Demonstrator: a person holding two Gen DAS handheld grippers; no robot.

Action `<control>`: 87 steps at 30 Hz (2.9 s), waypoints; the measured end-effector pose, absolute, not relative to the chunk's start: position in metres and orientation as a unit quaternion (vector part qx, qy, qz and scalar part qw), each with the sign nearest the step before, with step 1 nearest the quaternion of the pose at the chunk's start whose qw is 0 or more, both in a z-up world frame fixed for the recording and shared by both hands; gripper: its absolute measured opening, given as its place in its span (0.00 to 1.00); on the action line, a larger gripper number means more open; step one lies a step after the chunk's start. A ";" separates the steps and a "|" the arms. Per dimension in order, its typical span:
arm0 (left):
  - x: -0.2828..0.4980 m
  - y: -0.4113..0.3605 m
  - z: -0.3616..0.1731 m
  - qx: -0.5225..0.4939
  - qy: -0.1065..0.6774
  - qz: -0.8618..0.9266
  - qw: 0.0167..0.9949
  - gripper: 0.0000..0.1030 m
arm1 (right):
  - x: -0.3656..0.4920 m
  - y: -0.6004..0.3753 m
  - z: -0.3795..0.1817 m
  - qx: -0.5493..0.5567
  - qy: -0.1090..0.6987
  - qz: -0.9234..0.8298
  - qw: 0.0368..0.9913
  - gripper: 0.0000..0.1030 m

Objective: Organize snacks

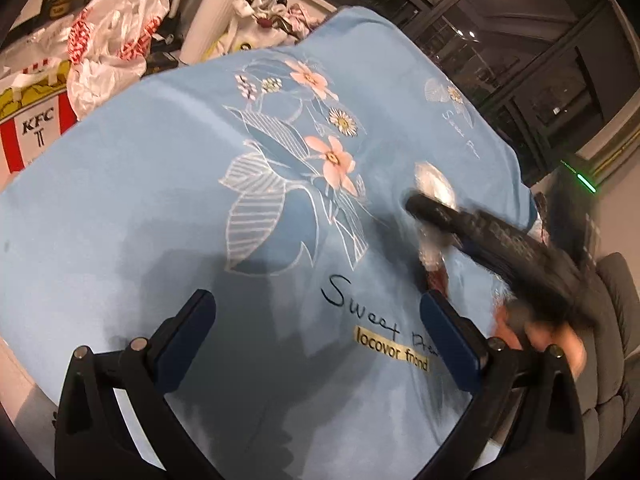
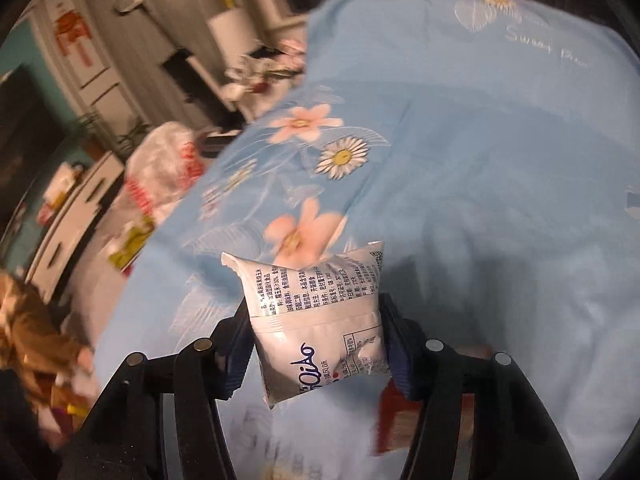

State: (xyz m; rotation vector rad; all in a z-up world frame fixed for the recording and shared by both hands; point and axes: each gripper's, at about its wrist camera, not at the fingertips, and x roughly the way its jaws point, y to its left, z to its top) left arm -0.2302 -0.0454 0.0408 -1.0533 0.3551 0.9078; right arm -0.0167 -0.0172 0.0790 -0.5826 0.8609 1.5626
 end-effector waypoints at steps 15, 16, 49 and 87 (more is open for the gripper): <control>-0.195 -0.069 0.029 -0.445 0.240 0.392 0.769 0.99 | 0.015 -0.123 0.050 -0.214 0.492 0.625 0.566 0.69; -0.195 -0.069 0.029 -0.448 0.239 0.387 0.769 0.99 | 0.027 -0.132 0.051 -0.171 0.524 0.624 0.554 0.73; -0.188 -0.054 0.010 -0.604 0.205 0.205 0.743 0.65 | 0.061 -0.160 -0.007 0.079 0.677 0.535 0.499 0.69; -0.059 -0.097 0.111 -0.486 0.195 0.118 0.844 0.22 | 0.147 -0.234 0.101 0.155 0.530 0.541 0.635 0.36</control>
